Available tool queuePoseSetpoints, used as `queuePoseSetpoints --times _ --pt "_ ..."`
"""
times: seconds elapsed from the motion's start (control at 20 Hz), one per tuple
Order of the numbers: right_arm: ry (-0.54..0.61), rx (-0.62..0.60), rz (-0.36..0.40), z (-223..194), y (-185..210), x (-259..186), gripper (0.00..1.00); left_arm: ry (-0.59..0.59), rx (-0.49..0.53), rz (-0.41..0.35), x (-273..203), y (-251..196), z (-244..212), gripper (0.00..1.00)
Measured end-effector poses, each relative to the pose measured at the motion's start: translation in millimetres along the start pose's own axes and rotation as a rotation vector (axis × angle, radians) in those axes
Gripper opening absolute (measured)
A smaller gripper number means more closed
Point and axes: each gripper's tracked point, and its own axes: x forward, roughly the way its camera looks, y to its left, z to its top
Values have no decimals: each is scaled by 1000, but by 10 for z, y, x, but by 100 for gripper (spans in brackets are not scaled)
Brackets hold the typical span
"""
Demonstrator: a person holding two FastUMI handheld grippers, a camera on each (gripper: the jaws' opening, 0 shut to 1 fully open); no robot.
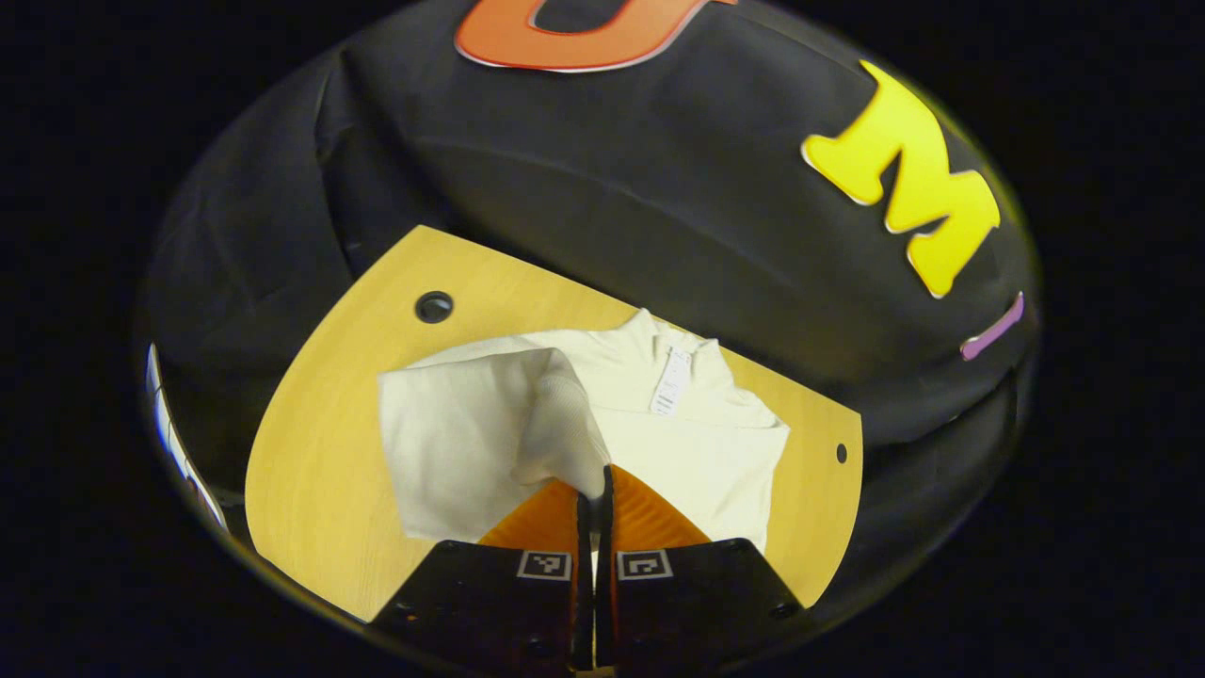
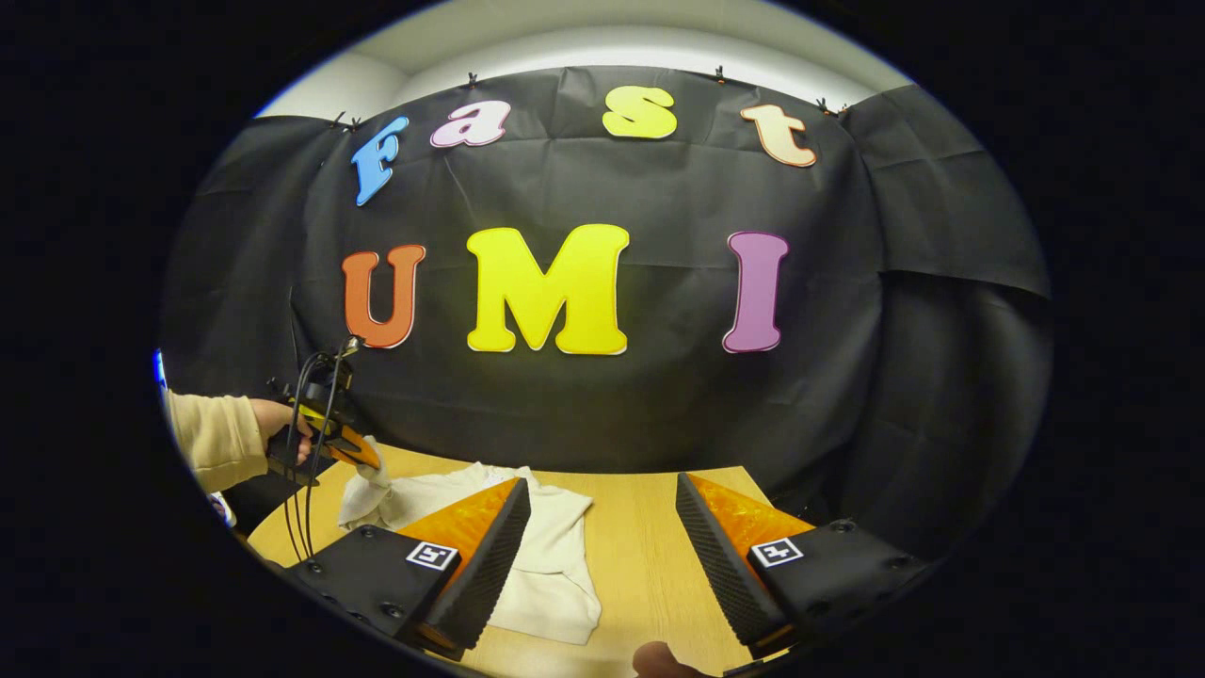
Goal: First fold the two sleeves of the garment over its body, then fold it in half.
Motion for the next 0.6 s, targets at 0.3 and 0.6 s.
queuePoseSetpoints --times 0.3,0.6 --pt "27 -23 -3 -148 -218 54 97 69 92 -70 371 -1028 -270 4" --pt "62 1 -24 -290 -495 88 97 143 179 -146 594 -2048 -701 4"
